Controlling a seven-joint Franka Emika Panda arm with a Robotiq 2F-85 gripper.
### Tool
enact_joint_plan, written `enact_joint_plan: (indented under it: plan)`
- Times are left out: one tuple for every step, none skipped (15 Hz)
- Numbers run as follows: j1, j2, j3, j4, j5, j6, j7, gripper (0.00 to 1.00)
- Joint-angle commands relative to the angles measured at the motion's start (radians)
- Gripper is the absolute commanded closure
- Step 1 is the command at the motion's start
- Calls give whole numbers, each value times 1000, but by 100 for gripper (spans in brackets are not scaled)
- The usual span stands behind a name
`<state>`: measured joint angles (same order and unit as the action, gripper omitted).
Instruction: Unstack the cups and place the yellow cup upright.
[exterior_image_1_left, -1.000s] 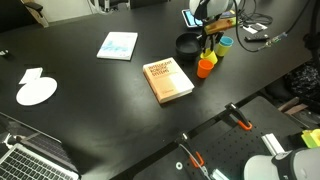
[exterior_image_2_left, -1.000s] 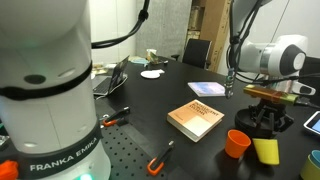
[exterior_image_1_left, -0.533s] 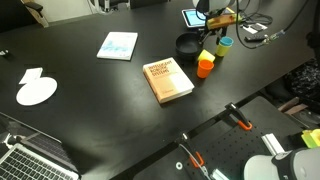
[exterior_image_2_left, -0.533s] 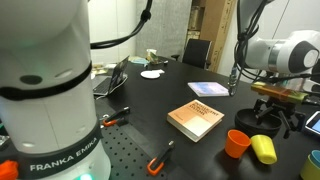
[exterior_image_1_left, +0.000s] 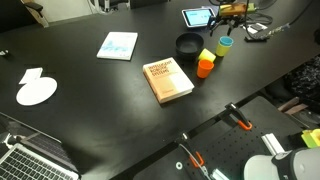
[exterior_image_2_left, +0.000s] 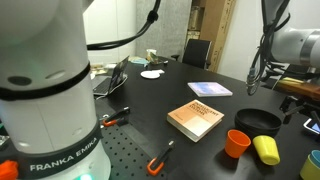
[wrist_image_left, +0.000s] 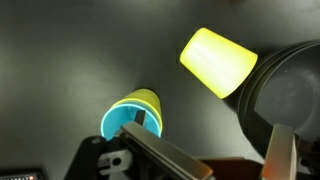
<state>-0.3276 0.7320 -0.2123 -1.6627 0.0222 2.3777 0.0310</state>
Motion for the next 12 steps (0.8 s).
enact_joint_plan:
  plan:
    - [-52,54,13,109,52,-68,-4,0]
    - [-62,68,16,127,61,-80,-5,0]
    - [-68,85,16,148,66,-92,-4,0]
    - [-72,105,15,168,67,-101,-1,0]
    - [-75,124,15,191,67,-112,-1,0]
    - [-78,148,17,216,67,-123,-2,0]
    - [-80,169,17,240,65,-129,-1,0]
    - [-78,190,15,265,60,-133,1,0]
    - [-82,208,18,290,62,-147,-2,0]
    - [-83,225,17,314,60,-152,-1,0]
    - [-87,245,18,344,61,-162,-3,0]
    - [-90,262,19,369,61,-173,-4,0]
